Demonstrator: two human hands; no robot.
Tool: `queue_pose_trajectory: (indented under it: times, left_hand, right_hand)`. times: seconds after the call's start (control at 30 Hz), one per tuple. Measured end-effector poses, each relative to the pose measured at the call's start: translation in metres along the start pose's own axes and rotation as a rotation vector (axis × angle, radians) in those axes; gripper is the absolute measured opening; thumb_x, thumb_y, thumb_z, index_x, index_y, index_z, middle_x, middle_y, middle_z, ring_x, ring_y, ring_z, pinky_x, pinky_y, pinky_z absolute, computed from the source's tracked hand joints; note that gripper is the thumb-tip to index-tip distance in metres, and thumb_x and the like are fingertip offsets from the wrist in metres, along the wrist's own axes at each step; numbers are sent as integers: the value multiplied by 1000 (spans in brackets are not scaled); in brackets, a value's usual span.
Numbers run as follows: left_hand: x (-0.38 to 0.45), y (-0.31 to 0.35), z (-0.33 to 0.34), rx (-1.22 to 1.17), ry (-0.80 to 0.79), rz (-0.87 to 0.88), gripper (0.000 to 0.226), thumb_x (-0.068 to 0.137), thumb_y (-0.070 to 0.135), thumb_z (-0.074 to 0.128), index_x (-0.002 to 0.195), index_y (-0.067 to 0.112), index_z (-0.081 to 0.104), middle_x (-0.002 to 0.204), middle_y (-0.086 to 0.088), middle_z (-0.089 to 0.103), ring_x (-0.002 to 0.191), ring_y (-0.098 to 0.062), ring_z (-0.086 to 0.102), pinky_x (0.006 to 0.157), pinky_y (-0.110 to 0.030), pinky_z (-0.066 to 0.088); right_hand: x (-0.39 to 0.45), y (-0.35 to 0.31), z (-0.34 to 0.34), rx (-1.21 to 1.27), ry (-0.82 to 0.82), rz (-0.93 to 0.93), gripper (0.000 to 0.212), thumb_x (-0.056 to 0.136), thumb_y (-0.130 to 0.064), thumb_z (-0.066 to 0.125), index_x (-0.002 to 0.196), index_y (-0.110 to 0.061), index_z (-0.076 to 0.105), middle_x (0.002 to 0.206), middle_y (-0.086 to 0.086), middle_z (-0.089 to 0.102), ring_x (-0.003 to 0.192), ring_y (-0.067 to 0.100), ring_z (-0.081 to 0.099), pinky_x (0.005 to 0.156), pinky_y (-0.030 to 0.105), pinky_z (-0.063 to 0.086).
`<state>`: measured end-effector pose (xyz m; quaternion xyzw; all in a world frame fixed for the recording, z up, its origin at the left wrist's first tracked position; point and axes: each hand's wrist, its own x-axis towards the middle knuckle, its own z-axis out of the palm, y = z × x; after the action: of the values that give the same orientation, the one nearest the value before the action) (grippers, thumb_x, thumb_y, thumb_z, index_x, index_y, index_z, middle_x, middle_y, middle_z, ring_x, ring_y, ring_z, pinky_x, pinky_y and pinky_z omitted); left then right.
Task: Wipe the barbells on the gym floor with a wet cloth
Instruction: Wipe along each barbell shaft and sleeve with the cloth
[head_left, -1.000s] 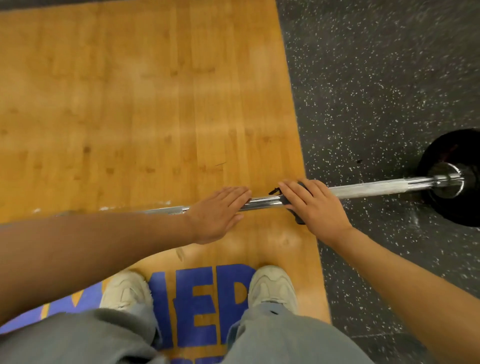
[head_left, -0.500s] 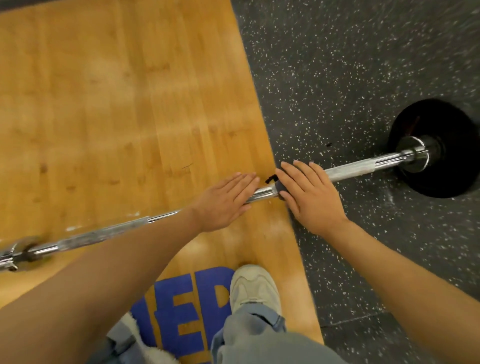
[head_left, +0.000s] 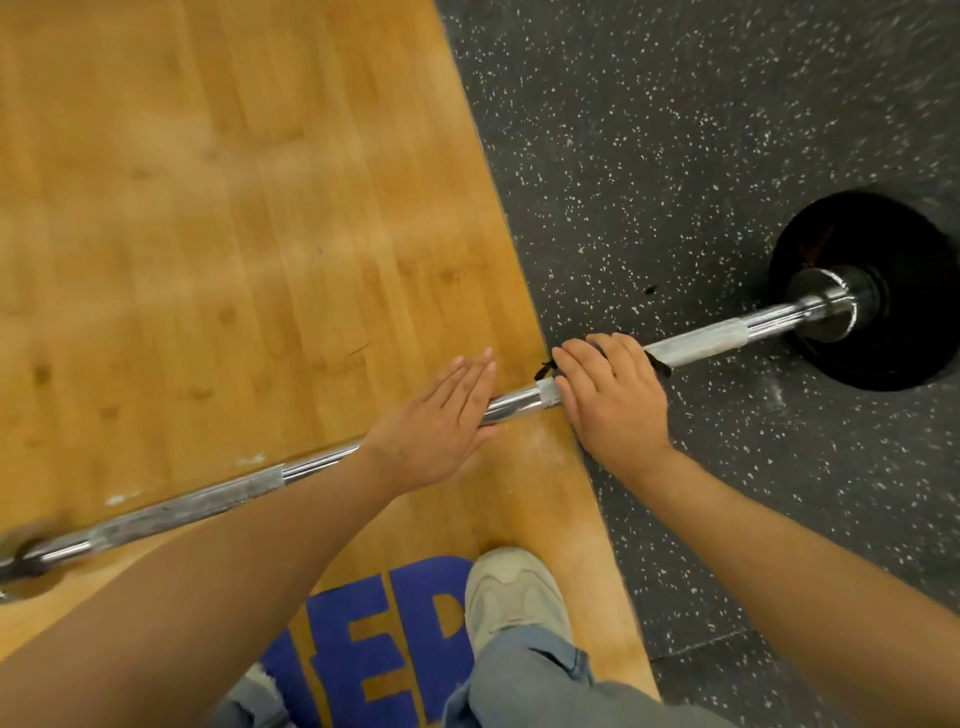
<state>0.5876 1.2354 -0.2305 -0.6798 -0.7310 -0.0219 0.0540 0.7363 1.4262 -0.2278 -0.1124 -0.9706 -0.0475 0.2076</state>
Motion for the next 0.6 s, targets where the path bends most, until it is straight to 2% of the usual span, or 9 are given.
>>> queue_pose_trajectory:
  times: [0.07, 0.2, 0.23, 0.3, 0.37, 0.4, 0.47, 0.53, 0.6]
  left_hand:
    - [1, -1, -1, 0, -2, 8, 62, 109, 37, 20, 140, -15, 34, 144, -31, 43, 129, -36, 52, 113, -43, 37]
    - [1, -1, -3, -7, 22, 16, 63, 109, 37, 19, 137, -15, 41, 143, -31, 45, 127, -36, 54, 111, -44, 40]
    - [2, -1, -4, -17, 25, 16, 63, 109, 37, 18, 138, -15, 40, 143, -31, 45, 127, -36, 54, 112, -44, 38]
    - [1, -1, -4, -9, 24, 21, 62, 109, 37, 15, 139, -14, 35, 143, -30, 45, 127, -36, 54, 113, -43, 33]
    - [2, 0, -4, 3, 20, 29, 62, 109, 36, 14, 139, -14, 36, 143, -30, 46, 127, -35, 54, 114, -43, 32]
    - [2, 0, -4, 2, 18, 31, 62, 109, 36, 15, 139, -14, 37, 143, -30, 46, 127, -35, 55, 113, -42, 33]
    - [0, 1, -3, 9, 20, 35, 62, 109, 36, 17, 139, -14, 37, 143, -29, 46, 127, -34, 54, 114, -41, 35]
    - [0, 2, -4, 3, 20, 38, 62, 109, 37, 16, 140, -14, 36, 143, -29, 45, 128, -34, 54, 114, -41, 33]
    - [0, 1, -4, -14, 17, 35, 63, 109, 37, 15, 140, -13, 35, 144, -29, 45, 129, -34, 53, 115, -41, 31]
  right_hand:
    - [2, -31, 8, 58, 11, 83, 37, 107, -27, 41, 109, -6, 72, 109, 9, 71, 100, 34, 65, 100, 49, 45]
    - [8, 3, 0, 116, -33, -264, 46, 110, -31, 33, 117, -5, 70, 108, 10, 70, 92, 31, 65, 88, 43, 50]
    - [9, 18, -3, 102, -44, -253, 46, 110, -30, 31, 116, -4, 69, 107, 10, 70, 90, 31, 65, 85, 43, 51]
    - [6, 23, -6, 62, -17, -58, 42, 109, -25, 34, 110, -4, 70, 101, 10, 70, 87, 32, 65, 83, 43, 49]
    - [6, -4, -1, 62, 13, 100, 34, 105, -21, 42, 99, -7, 72, 96, 7, 70, 85, 32, 64, 85, 43, 46]
    - [7, -20, 4, 93, 14, 104, 33, 104, -21, 43, 97, -8, 73, 95, 6, 70, 85, 31, 64, 86, 42, 46]
    - [7, -33, 7, 140, 11, -25, 38, 107, -25, 39, 102, -10, 74, 99, 5, 71, 87, 29, 65, 88, 41, 47]
    - [8, -11, 1, 135, -27, -178, 45, 109, -30, 32, 113, -8, 71, 103, 7, 70, 88, 28, 64, 85, 40, 47]
    - [4, 17, -6, 122, -77, -182, 49, 110, -30, 26, 118, -5, 67, 106, 10, 69, 89, 30, 64, 82, 41, 46]
